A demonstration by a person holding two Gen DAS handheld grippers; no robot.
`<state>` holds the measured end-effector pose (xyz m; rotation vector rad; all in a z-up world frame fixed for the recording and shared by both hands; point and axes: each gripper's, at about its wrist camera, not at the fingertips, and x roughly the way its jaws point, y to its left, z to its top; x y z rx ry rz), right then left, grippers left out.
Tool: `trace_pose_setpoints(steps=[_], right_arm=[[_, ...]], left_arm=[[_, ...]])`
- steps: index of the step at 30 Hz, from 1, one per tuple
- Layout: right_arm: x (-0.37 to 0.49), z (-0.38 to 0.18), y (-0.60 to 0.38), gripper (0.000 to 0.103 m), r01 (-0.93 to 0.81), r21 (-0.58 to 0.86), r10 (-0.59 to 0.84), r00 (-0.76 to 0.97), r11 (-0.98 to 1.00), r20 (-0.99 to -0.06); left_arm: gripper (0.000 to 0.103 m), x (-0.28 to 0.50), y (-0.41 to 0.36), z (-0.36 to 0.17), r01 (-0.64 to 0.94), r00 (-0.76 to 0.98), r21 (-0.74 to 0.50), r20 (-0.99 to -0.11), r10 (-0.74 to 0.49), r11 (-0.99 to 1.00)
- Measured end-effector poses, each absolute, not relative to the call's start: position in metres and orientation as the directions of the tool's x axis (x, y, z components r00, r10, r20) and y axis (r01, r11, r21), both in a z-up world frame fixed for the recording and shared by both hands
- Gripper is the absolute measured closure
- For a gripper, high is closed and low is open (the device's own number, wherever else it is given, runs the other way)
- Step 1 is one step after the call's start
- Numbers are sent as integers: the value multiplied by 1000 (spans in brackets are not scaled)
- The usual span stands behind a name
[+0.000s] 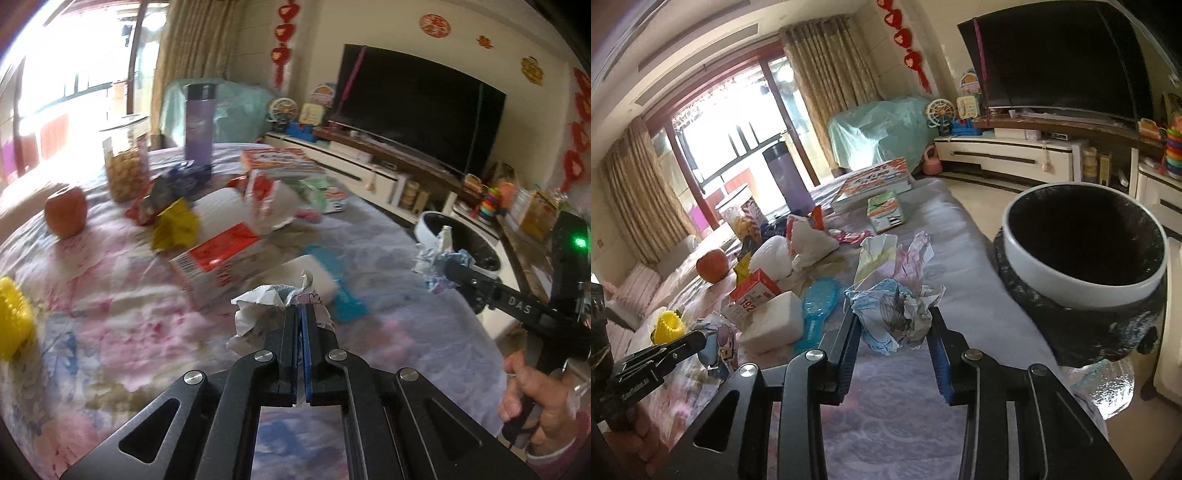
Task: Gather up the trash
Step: 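Carry both held wrappers over to the black trash bin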
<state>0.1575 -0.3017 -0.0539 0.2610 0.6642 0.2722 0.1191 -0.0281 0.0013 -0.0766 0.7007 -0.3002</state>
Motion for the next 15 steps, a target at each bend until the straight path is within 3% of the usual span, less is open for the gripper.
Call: trace_pose_setpoints(steps=[15], right_arm=[[149,-47,-355,67,-75,343,265,790,936,-552]], left_arm=[[103,159,-95,-1,381,672,-156,-630,-390,911]])
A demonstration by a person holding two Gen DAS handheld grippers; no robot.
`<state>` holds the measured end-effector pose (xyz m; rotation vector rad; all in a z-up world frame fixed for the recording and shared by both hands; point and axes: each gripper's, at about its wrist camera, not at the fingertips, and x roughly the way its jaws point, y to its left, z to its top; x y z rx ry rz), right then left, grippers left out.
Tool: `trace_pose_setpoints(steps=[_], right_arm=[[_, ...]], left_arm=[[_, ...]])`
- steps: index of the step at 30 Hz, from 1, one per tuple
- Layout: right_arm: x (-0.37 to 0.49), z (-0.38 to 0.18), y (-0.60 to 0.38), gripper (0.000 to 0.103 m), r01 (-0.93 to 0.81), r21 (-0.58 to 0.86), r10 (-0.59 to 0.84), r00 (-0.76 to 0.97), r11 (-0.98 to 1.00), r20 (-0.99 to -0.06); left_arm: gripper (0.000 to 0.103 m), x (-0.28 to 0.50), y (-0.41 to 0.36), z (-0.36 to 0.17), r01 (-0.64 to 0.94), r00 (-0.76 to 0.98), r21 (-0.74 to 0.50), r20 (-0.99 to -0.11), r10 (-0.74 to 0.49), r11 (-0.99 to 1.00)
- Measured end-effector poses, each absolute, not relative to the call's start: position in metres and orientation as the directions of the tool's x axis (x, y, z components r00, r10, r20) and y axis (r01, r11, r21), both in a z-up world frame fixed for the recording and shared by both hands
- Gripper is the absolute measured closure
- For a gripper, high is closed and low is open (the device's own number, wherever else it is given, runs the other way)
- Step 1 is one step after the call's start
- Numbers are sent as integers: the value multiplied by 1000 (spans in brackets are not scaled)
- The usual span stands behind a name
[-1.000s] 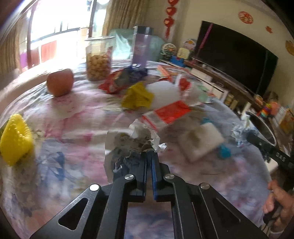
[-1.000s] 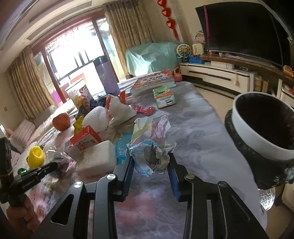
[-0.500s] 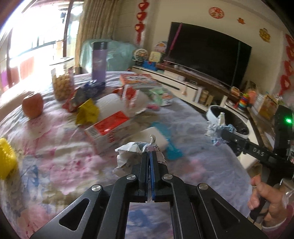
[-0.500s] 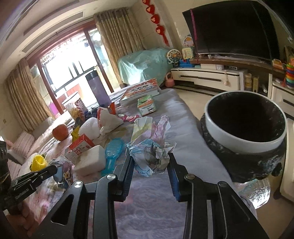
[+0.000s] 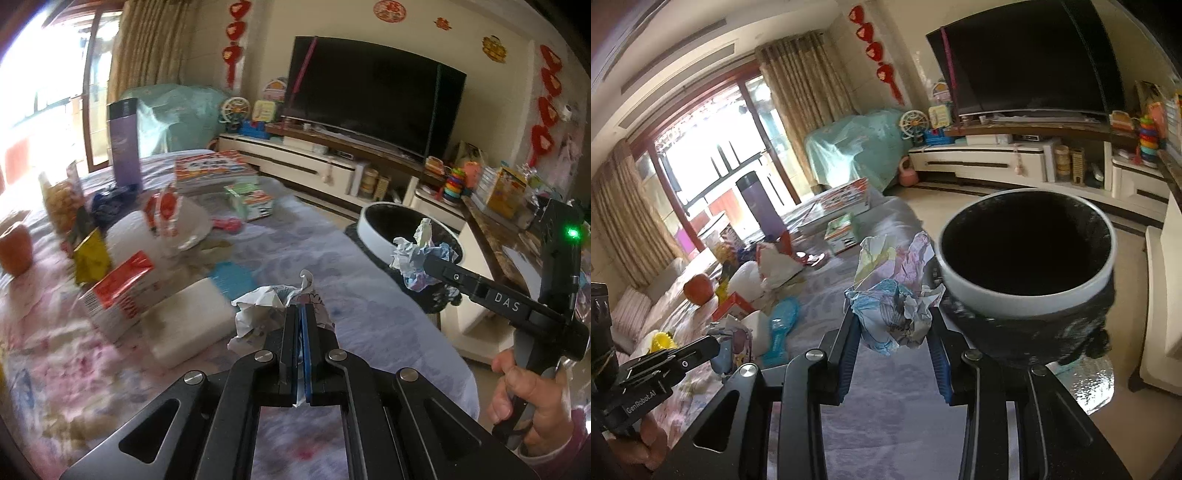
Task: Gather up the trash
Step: 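Carry both held wrappers over to the black trash bin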
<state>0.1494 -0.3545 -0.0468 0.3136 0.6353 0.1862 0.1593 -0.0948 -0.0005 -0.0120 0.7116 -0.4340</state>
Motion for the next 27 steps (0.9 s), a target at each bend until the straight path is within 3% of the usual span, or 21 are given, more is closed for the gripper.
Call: trace_pose_setpoints(steps=[21,23,24,25,27], right_arm=[[150,-45,-418,67,32,347,180,809,937,-560],[150,-46,-419,67,32,350,181,809,936,-560],[150,-46,-419,67,32,352,183,808,935,-560],[151,-47,-419,67,33,355,184,807,934,-561],[150,-48,-419,67,33,360,188,807,932,-560]], left_arm=[[102,220,-154,-9,477,637,-151,-620,-458,866],[97,217,-153,-15,473,625,-142,-640,-446,869],[85,217,-150,-19,464,622,-137,-654,-432,875],[67,214,-147,-21,452,623,-133,-660,-419,882],[55,207,-140,-26,430,635,-116,-666,-391,895]])
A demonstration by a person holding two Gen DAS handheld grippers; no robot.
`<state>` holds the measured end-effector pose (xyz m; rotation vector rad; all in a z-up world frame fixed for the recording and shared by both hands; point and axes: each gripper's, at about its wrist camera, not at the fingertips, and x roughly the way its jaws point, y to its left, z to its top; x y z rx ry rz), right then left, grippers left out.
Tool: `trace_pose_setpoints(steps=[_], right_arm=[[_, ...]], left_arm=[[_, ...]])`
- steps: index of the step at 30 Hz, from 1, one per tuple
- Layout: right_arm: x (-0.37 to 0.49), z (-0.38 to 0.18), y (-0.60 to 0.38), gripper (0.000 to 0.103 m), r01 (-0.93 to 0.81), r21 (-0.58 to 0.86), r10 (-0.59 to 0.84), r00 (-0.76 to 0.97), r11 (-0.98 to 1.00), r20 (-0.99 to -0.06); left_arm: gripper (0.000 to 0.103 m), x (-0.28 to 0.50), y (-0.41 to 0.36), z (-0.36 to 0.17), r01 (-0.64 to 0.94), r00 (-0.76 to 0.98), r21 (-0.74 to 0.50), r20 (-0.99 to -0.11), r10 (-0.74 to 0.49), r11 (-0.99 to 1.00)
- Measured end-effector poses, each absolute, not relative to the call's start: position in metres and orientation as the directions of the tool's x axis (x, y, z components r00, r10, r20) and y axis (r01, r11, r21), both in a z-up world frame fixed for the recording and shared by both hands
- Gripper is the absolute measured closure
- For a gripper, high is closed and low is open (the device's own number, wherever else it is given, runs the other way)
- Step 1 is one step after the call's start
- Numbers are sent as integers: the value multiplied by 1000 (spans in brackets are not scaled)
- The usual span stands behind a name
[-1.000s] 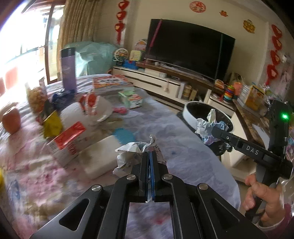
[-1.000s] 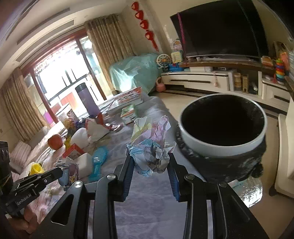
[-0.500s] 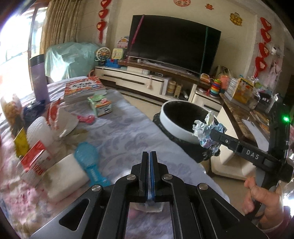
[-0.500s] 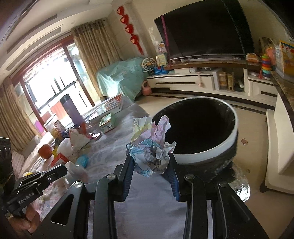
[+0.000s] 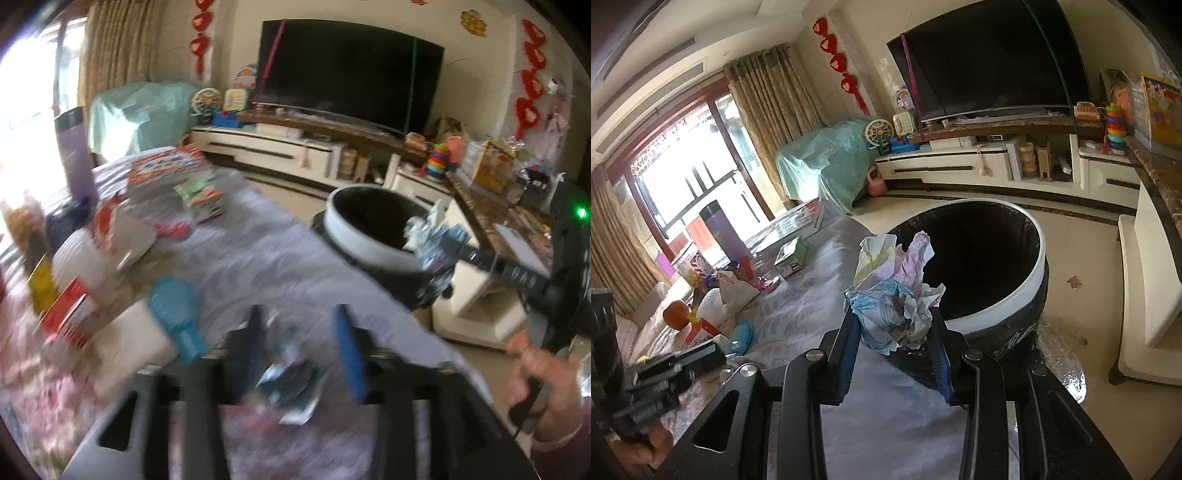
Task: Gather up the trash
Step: 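Carry both held wrappers over to the black trash bin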
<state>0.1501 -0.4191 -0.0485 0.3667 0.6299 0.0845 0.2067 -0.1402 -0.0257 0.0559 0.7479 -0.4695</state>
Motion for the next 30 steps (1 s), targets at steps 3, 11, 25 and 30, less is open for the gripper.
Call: trace_pose_setpoints(steps=[3,11,25,30], right_arm=[[149,-49,-419,67,32,364,190,808,931,-557],[150,-51,-414,67,19,370,207,802,929,-560],[147,-48,-428,67,36,381,197,809,924,-554],[149,-47,-434,67,43,380,191,809,924,-556]], left_arm=[[55,201,-134,-35,407,635,-88,-688,-351,909],[77,204,-146,-60,409,604,-59,-730,-319,911],[93,224,-161,-37,473,591,-153,-675,-441,868],[93,235,-178,-29,500,589,-160,-658,-469,851]])
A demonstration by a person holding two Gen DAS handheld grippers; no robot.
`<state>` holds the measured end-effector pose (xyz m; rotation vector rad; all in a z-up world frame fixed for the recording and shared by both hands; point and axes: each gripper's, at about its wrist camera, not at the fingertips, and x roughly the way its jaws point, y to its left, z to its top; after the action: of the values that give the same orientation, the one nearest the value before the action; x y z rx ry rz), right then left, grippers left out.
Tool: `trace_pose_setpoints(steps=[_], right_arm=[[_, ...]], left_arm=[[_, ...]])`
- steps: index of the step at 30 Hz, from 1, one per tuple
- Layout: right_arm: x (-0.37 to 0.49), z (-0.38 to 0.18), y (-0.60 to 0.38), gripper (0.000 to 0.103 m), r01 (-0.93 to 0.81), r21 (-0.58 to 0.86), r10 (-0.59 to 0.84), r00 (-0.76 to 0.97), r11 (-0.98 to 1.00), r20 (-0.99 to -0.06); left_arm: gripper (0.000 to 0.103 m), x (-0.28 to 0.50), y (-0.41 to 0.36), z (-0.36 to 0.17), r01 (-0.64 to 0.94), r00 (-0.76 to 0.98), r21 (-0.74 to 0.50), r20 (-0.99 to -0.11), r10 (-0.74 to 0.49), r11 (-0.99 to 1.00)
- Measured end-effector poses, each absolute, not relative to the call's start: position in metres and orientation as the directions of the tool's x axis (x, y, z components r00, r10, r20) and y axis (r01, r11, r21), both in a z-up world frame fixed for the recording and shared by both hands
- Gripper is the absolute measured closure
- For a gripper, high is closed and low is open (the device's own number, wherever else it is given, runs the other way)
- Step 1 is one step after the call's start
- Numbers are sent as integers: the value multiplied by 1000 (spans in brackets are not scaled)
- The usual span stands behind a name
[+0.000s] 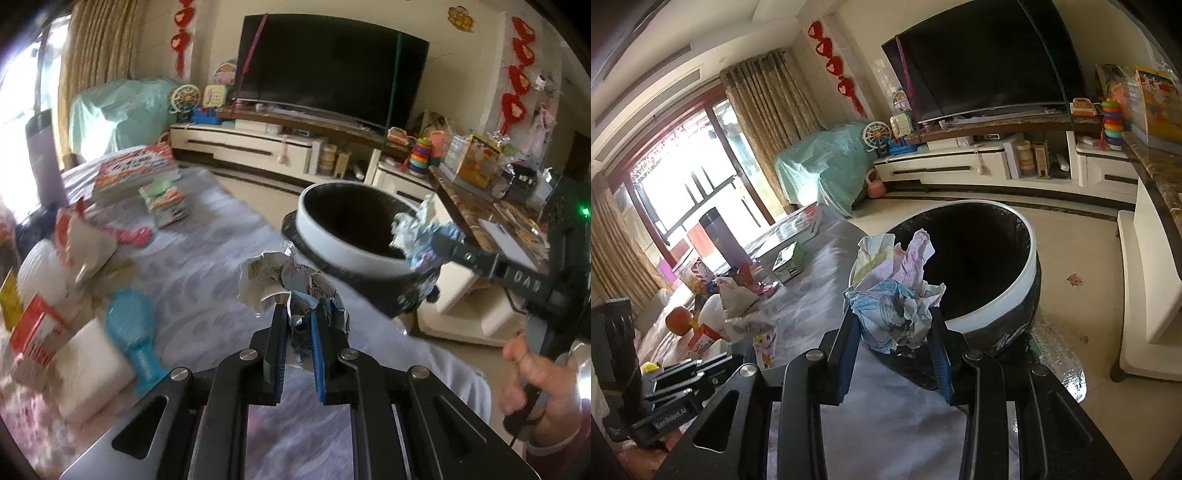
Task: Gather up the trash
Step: 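Carry both held wrappers over to the black trash bin, then open both grippers above the bin to drop the wrappers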
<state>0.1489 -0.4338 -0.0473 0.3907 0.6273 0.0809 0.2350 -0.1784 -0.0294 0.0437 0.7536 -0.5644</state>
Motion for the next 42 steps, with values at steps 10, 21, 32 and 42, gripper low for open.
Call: trace_pose_setpoints(steps=[10,21,32,42], right_arm=[[158,-49,-449,67,66,364,169,799,929,-576],[183,-52,-466,66,71,344,169,767,936,-619],[201,-53,-480,65,79,331,172,727,940,-664],[213,-50,-488,55,85,301,156,704,950,-693]], left_arm=[[93,267,-216,-29,535,563,-170,-658,-499,828],[92,314,-256,-27,562,542,-160,-670,-508,811],[91,337,-288,-28,577,518,-147,-694,-500,803],[73,343,-299,-26,581,514,-136,-703,-491,802]])
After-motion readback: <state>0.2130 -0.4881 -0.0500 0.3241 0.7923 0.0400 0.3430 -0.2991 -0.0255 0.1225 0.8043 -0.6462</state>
